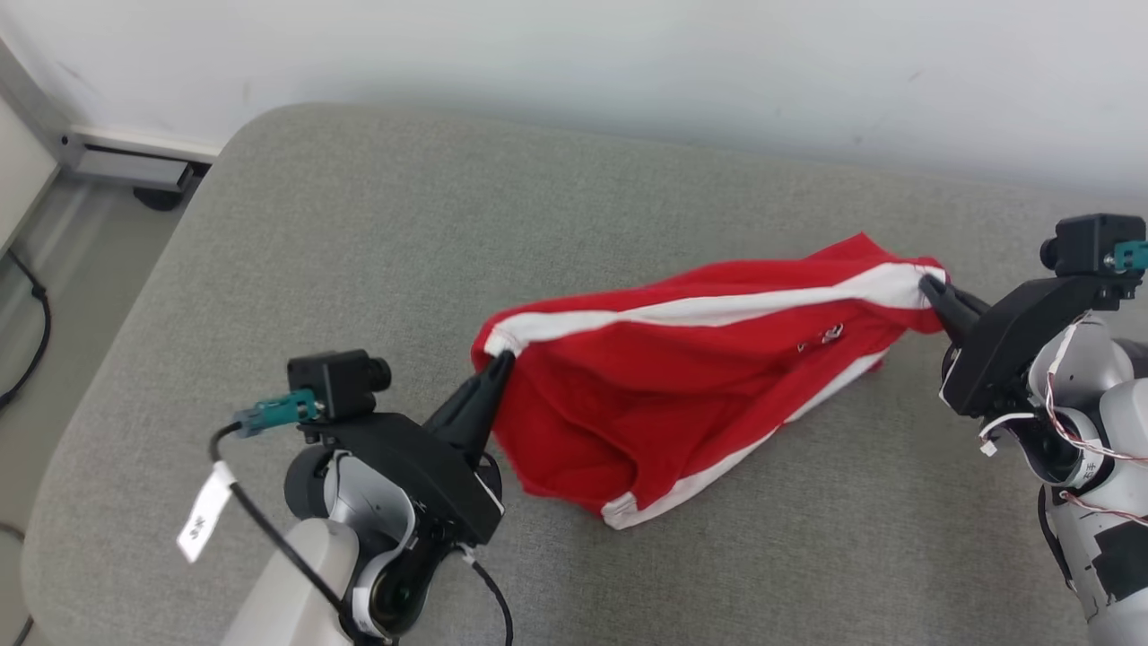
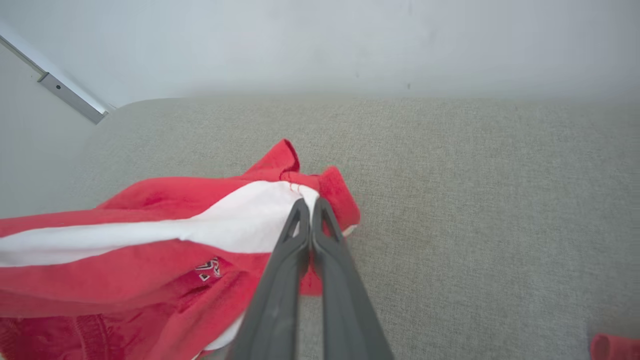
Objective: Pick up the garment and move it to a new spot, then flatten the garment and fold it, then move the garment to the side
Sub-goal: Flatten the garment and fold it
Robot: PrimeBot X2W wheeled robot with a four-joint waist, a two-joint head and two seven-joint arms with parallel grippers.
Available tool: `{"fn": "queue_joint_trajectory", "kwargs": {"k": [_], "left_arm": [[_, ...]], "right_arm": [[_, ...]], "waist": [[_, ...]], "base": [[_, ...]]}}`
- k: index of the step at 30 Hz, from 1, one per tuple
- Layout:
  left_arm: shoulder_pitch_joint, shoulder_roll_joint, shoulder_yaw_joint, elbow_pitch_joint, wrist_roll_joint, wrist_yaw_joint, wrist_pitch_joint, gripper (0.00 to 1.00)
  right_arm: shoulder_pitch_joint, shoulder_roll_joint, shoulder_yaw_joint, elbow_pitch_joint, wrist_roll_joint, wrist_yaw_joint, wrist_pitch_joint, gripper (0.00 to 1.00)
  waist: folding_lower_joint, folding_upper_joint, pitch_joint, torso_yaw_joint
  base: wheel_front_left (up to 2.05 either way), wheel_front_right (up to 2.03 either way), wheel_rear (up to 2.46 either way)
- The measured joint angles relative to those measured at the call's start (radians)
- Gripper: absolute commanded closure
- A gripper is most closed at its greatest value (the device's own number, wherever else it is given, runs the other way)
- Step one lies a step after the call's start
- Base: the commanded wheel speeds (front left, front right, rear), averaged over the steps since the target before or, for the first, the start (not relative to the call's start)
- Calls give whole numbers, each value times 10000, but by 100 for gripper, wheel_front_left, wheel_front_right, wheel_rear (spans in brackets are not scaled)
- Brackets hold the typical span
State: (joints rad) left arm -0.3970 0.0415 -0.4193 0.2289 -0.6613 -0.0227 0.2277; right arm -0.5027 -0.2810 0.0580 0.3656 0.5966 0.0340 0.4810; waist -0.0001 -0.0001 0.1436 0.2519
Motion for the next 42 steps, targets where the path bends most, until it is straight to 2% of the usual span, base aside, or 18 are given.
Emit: {"fn": "queue_joint_trajectory", "kwargs": {"k": [7,12,17,21,30,31,32,33,42], "left_arm": [[25,33,222,-752,-82,-128,-359,100],[60,46,111,-918,-82,-130,-428,100],[446,71,-598,-711,35,-232,-15,100],[735,477,-1070,-282,297,-318,385,100],[984,920,-1137,25,435,-320,786,100],[1079,997,-1147,42,435,-366,838,83],[1106,1060,-1179,48,454,-385,890,1],[1130,1131,-1191,40,508,-387,890,0],[1811,1693,-792,-280,819,29,658,0]], "right_arm": [[198,0,-180,-826,-6,-2,-600,100],[295,-59,-244,-1087,-192,-178,-863,100],[1432,-71,61,-1001,-190,-167,-479,100],[2466,-25,267,-807,-186,-165,-109,100],[2981,-38,190,-963,-82,-203,48,100],[3124,-38,169,-1093,-77,-253,117,86],[3212,-42,163,-1114,-75,-253,115,6],[3328,-48,148,-1166,-75,-255,111,0],[3926,-42,71,-1879,-98,-332,-337,0]], "waist": [[0,0,-215,-246],[0,0,-257,-502],[0,2,-150,-716],[0,2,-13,-823],[1,2,10,-889],[1,2,-54,-890],[1,2,-89,-890],[1,2,-125,-891],[1,1,-359,-1043]], "base": [[0,0,0],[0,0,0],[0,0,0],[0,0,0],[0,0,0],[0,0,0],[0,0,0],[0,0,0],[0,0,0]]}}
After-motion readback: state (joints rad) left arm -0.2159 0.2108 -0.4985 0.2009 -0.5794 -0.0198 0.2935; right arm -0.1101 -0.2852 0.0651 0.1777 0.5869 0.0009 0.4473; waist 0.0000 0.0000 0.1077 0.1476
